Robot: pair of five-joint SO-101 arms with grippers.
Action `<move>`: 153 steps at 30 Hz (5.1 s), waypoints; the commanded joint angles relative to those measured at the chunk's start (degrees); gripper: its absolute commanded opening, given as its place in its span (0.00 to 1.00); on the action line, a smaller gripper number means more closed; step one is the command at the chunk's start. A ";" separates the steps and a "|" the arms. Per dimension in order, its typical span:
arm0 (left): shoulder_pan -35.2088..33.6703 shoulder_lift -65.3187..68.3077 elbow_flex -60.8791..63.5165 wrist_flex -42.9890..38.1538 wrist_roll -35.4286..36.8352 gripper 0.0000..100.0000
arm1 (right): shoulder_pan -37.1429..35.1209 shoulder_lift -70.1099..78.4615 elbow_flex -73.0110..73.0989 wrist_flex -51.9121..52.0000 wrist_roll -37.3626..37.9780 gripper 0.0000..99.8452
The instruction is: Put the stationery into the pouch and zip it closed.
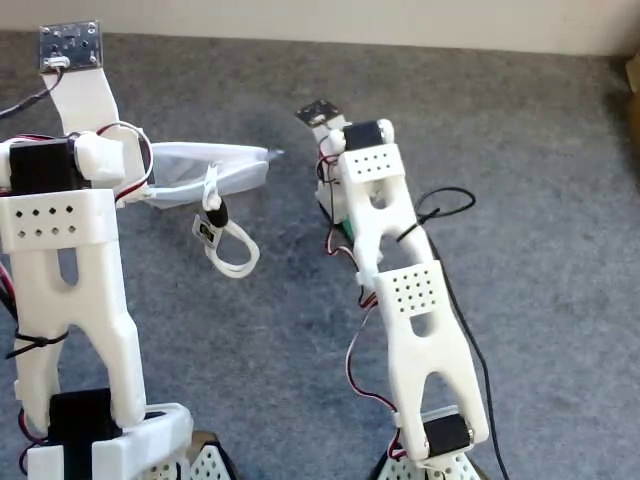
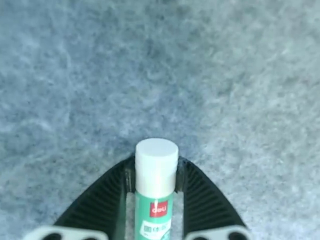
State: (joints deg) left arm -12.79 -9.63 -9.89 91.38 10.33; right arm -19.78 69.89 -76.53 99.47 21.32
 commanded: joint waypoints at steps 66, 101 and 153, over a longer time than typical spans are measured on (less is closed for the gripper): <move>-0.22 0.66 1.01 -0.70 0.62 0.01 | -23.87 -79.43 53.58 -50.07 -21.80 0.00; -0.22 0.13 4.26 -3.96 0.62 0.01 | -26.24 -80.48 77.32 -78.02 -20.57 0.00; -0.31 0.13 4.26 -3.96 0.62 0.01 | -28.18 -104.04 130.15 -105.98 -0.97 0.01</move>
State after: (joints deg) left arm -12.44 -9.71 -5.93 88.04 10.42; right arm -47.82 -37.63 54.55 -5.32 15.08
